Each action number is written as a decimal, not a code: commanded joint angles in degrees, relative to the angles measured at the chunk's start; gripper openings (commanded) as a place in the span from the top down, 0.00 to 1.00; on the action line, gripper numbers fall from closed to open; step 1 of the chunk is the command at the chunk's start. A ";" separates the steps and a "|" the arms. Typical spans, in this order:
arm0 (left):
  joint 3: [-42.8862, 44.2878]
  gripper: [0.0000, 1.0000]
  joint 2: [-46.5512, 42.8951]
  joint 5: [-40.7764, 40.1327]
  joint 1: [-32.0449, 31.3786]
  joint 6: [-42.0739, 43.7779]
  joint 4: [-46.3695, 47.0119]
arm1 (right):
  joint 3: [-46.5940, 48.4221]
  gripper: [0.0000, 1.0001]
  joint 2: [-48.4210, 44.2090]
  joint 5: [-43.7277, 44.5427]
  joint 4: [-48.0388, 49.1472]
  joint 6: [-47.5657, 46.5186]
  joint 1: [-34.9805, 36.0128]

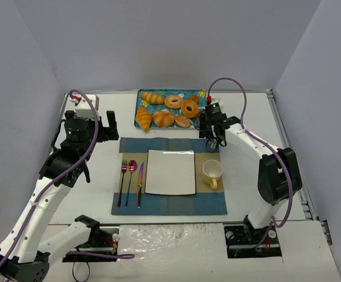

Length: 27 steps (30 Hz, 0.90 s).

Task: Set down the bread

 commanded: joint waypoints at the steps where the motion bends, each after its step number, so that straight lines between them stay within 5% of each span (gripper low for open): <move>1: 1.08 0.03 -0.17 -0.94 -0.26 0.80 3.58 | 2.52 0.52 -0.20 1.43 1.28 -0.18 0.74; 10: 1.08 0.03 0.00 -0.94 -0.35 0.80 3.58 | 1.98 0.62 -0.76 1.62 1.19 -0.41 0.81; 27: 1.08 0.03 0.18 -1.03 -0.44 0.82 3.58 | 1.55 0.97 -5.06 2.41 -0.43 -0.23 0.86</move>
